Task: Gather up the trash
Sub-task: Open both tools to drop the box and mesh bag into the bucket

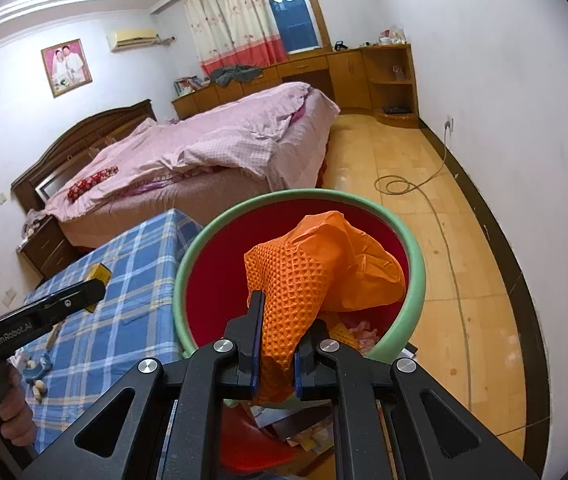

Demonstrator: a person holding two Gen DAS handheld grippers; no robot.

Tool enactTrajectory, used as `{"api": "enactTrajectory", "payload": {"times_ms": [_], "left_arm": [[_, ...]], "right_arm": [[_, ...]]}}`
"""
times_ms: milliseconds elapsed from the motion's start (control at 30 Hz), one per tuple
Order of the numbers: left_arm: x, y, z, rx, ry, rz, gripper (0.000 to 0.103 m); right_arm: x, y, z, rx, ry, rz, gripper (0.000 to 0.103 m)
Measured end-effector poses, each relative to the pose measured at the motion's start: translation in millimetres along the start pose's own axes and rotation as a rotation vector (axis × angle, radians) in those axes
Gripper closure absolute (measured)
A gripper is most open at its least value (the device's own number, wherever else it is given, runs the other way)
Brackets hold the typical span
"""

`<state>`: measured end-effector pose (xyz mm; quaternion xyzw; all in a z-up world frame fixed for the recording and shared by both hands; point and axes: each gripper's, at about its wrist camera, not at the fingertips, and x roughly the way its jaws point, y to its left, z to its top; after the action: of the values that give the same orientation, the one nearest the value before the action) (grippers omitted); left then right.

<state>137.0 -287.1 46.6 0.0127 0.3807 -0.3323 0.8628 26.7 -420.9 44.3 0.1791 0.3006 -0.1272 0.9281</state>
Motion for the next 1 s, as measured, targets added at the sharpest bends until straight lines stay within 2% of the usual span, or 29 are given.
{"api": "enactTrajectory", "payload": {"times_ms": [367,533,600,700,800,900,1000], "left_arm": [[38.9,-19.6,1.4,0.036,0.049,-0.026,0.077],[53.4,-26.4,7.4,0.055,0.052,-0.066,0.077],[56.7,-29.1,9.9,0.057,0.049,-0.079,0.077],[62.8,-30.7,13.8,0.053,0.060,-0.081,0.064],[63.5,-29.0,13.8,0.041,0.060,-0.083,0.064],[61.1,-27.0,12.4,0.038,0.061,-0.071,0.064],[54.5,-24.8,10.1,0.032,0.061,-0.065,0.064]], "right_arm": [[28.7,-17.4,2.5,0.022,0.034,0.007,0.092],[38.5,-21.9,4.4,0.032,0.045,0.010,0.091],[40.4,-22.4,3.8,0.032,0.048,0.009,0.089],[44.3,-24.9,3.1,0.042,0.060,0.006,0.084],[47.4,-28.1,2.8,0.053,0.068,0.010,0.075],[47.7,-29.7,1.7,0.056,0.069,0.014,0.072],[46.4,-30.1,1.0,0.064,0.067,0.024,0.064]]}}
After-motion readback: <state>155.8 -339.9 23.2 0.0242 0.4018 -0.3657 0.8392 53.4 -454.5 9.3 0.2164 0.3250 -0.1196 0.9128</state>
